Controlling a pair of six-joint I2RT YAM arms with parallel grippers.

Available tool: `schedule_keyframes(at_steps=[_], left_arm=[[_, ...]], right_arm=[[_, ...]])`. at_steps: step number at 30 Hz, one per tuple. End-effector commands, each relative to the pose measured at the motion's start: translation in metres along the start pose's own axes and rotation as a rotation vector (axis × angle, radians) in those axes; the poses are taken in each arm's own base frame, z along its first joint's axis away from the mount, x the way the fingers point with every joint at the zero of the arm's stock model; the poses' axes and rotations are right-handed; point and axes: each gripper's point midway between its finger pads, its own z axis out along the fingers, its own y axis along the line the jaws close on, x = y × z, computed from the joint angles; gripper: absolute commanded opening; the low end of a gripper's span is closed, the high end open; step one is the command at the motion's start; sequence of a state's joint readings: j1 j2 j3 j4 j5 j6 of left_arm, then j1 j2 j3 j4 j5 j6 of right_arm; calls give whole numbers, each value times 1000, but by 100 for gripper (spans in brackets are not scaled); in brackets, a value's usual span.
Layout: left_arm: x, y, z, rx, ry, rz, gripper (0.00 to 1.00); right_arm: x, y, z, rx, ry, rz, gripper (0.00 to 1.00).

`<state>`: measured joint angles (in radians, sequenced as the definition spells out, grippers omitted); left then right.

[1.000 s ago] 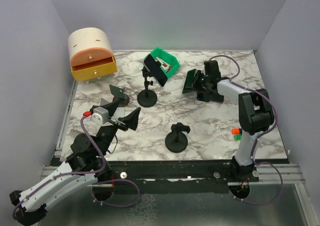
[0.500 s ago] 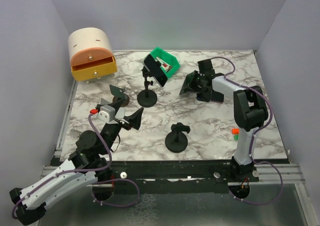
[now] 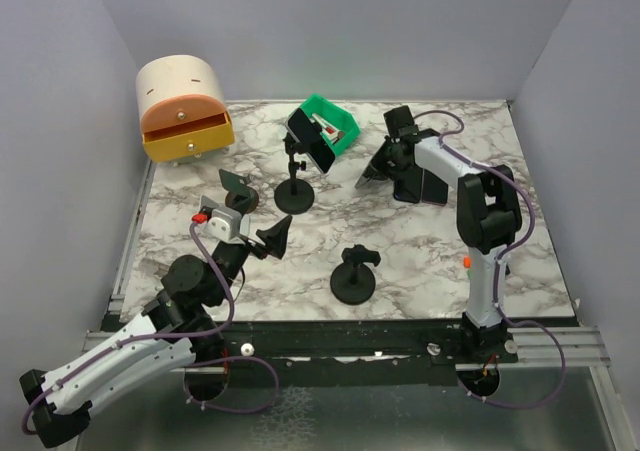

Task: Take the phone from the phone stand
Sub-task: Place the phone at the center of the board.

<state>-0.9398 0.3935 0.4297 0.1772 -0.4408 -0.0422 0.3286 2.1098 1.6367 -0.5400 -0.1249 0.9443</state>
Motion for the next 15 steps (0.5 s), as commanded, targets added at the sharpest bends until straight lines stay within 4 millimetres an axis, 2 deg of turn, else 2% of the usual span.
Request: schedule_keyframes(at_steps=[1, 8, 15], left_arm=[[-5, 6, 1, -34, 1, 15, 99], [-1, 6, 3, -34, 16, 25, 99], [1, 4, 3, -29, 21, 26, 99]], right_arm=[[8, 1, -2, 7, 26, -16, 0], [18, 12, -2, -71, 85, -59, 0], [27, 3, 5, -89, 116, -154, 0]])
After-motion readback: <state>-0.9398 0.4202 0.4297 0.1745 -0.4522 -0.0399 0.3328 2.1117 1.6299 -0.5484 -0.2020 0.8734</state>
